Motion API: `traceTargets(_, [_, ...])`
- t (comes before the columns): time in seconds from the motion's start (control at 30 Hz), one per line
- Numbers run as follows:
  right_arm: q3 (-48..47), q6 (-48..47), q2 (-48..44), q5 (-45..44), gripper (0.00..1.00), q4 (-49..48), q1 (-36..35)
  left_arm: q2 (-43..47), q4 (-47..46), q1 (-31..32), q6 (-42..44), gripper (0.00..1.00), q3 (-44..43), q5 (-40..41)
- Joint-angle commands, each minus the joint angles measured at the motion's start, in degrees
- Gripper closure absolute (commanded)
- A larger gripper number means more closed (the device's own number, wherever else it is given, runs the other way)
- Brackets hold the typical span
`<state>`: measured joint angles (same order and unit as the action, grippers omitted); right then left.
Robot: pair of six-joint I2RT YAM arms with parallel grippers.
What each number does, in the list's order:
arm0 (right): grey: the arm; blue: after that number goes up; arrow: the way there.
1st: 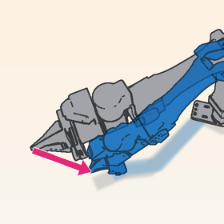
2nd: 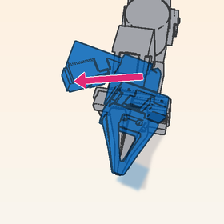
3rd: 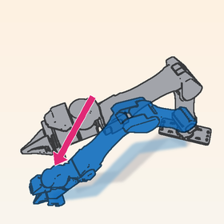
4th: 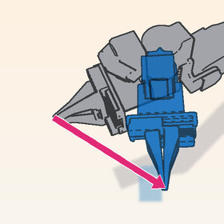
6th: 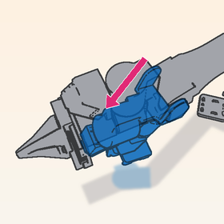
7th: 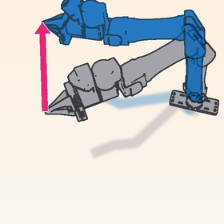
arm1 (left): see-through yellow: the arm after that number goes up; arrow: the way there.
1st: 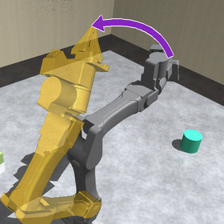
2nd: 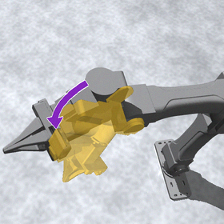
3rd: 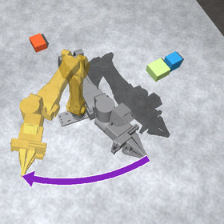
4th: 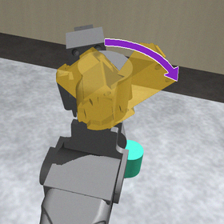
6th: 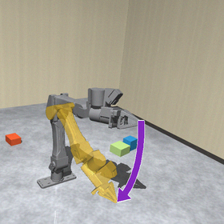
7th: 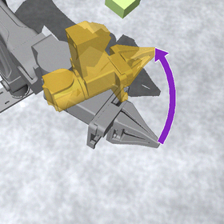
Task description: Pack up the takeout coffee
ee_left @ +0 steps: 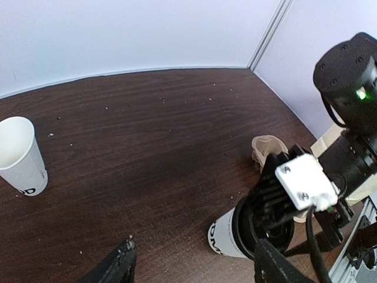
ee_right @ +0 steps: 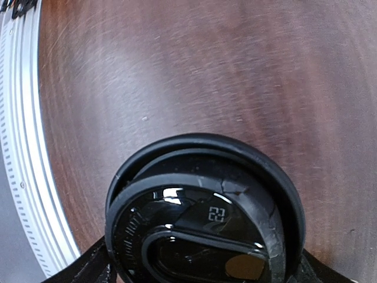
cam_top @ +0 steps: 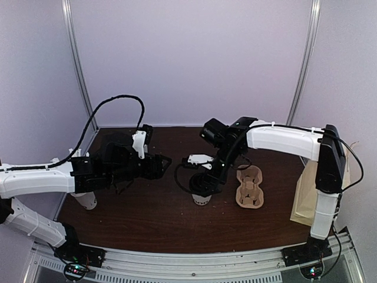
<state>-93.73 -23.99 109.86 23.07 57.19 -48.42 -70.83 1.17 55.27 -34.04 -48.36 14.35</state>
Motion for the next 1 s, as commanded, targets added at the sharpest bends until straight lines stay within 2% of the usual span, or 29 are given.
traceTargets(0.0, [-5.5, 1.0, 2.3, 1.6, 0.17, -1.4, 5.4, 0.9, -1.4, -0.2, -0.5, 0.31, 0.3, -0.1])
traceTargets(0.17, [-14.0, 2.1, 7.3, 1.2, 0.16, 0.1, 13.2, 1.7, 0.8, -0.2, -0.6, 0.31, 0.5, -0.2])
traceTargets(0.4, [-25.7, 5.9, 16.5, -0.5, 0.14, 3.1, 20.4, 1.9, 1.5, -0.3, -1.2, 0.31, 0.8, -0.7])
traceTargets(0.53, [-30.5, 8.2, 20.9, 0.1, 0.06, 6.5, 22.4, 1.7, 1.7, -0.2, -1.5, 0.31, 0.6, -1.2])
traceTargets(0.6, [-30.6, 8.5, 20.5, -0.4, 0.00, 6.3, 22.4, 1.6, 1.9, -0.2, -1.4, 0.31, 0.4, -1.3])
traceTargets(0.97, [-27.4, 8.1, 7.3, -4.4, 0.00, 7.5, 22.5, 0.5, 2.3, -0.2, -0.4, 0.30, -0.5, -2.2])
